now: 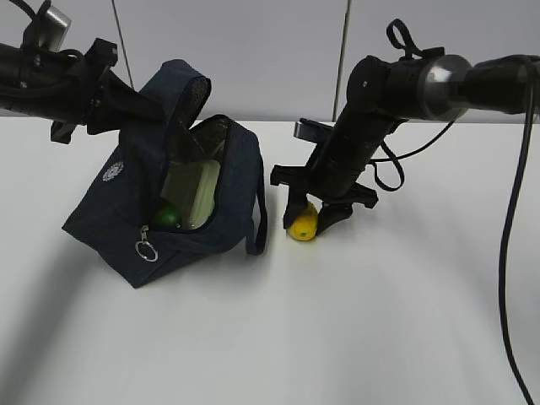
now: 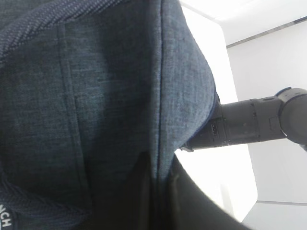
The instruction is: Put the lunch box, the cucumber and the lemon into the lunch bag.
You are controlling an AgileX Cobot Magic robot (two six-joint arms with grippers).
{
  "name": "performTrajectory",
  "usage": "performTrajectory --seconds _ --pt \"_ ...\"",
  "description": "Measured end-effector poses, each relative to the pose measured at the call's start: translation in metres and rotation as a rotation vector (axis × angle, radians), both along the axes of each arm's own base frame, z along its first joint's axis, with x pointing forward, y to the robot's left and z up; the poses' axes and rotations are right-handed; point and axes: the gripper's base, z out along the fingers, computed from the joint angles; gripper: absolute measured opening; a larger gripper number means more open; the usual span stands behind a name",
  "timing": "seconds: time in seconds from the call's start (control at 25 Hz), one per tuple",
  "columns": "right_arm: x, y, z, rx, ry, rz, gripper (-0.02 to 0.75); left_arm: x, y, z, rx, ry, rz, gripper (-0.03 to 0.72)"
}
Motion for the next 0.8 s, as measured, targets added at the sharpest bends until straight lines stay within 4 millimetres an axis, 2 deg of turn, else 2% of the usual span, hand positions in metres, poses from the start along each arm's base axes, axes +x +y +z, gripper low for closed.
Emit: performTrajectory --seconds 0.2,0.32,0.6,0.8 --pt "-0.006 -0.001 0.0 -0.016 0.052 0.037 0.368 0.0 0.0 0.0 0.001 0.0 0.0 0.003" --pt "-0.011 -0.004 0.008 -0.043 0.079 0.069 0.368 0.0 0.0 0.0 0.001 0.0 0.0 0.003" --pt "-0.022 -0.009 0.059 -0.059 0.023 0.147 0.365 0.0 0.0 0.0 0.001 -0.001 0.001 0.003" --pt "-0.03 0.003 0.092 0.117 -0.042 0.24 0.365 0.0 0.0 0.0 0.006 0.0 0.003 0.003"
